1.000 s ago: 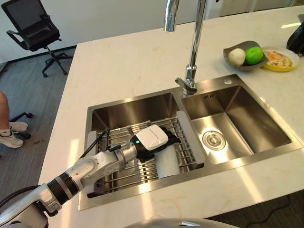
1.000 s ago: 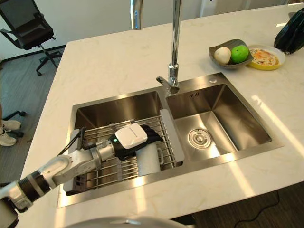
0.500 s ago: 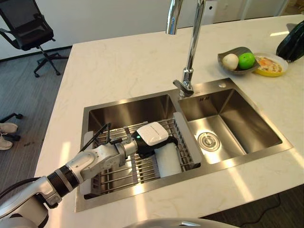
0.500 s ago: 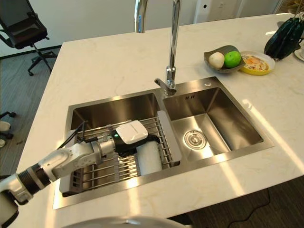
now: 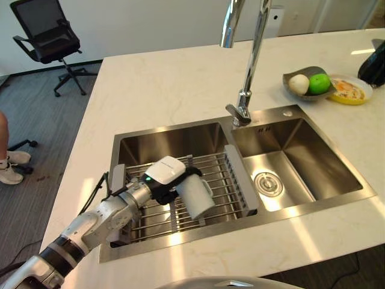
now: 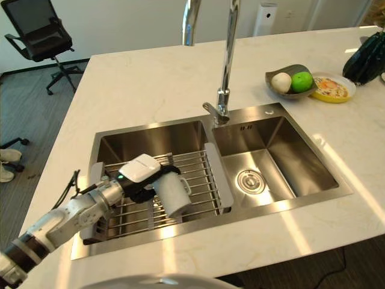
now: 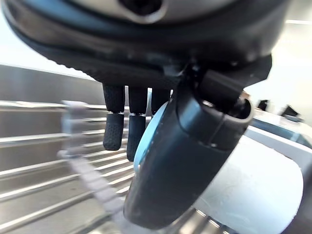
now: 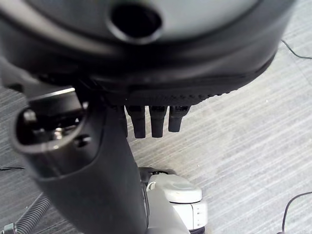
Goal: Place the dishes in the dishwasher.
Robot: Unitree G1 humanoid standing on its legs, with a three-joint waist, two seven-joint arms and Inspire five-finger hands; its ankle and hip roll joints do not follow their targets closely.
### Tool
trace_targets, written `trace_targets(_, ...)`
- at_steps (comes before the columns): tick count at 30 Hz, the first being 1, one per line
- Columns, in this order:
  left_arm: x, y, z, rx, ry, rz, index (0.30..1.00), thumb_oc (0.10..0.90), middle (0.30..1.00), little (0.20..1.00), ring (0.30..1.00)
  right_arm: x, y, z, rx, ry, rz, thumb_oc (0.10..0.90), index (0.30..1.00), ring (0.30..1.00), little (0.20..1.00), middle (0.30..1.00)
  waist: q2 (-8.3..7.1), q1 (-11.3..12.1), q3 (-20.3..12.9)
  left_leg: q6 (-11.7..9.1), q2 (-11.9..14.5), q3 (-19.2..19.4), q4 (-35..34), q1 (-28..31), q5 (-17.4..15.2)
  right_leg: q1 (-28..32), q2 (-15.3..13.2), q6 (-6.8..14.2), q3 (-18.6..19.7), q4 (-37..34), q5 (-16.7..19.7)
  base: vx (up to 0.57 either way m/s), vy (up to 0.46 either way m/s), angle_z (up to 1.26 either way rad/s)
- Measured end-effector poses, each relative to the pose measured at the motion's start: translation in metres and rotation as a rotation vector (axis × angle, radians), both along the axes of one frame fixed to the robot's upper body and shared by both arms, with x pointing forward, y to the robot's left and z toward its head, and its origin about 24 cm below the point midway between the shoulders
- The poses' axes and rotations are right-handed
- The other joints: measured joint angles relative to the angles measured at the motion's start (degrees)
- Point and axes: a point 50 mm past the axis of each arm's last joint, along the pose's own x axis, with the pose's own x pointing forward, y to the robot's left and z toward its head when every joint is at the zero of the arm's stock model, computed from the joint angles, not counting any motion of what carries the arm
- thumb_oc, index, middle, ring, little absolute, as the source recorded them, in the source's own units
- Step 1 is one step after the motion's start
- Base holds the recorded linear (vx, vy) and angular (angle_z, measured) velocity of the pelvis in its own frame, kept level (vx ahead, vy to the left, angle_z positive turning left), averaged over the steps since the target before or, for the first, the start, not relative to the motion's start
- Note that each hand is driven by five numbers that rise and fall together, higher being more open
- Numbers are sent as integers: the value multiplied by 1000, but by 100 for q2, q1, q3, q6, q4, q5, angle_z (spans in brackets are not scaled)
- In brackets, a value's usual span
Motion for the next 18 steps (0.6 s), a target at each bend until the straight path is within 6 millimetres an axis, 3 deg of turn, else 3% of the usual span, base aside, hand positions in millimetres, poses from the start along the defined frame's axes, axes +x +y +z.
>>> trace_targets(6,-10,46,5,-285,-52,358,300,400,300,300,300,-4,8,-2,-7,20,37,800,900,900,900,900,-83,260,-119,-14,-5,-200,1,-37,17,77,-17,12,-187,1,-56,6,-21,20)
trace_targets(11,-14,51,1,-770,-60,589,300,400,300,300,300,-4,10,-3,-4,36,80,800,900,900,900,900,-188,375,-223,-26,0,-419,1,-123,43,99,-17,-19,-373,2,-92,7,-30,21)
trace_targets(12,-14,53,-1,-948,-48,648,300,400,300,300,300,-4,10,-3,-1,41,91,800,900,900,900,900,-186,414,-223,-27,0,-488,1,-159,51,121,-18,-12,-430,1,-108,13,-31,19)
trace_targets(18,-13,48,-8,-1306,47,693,300,400,300,300,300,-7,7,-2,9,62,113,800,900,900,900,900,-157,539,-226,-34,3,-668,3,-138,65,212,-20,17,-619,1,-174,1,-40,17)
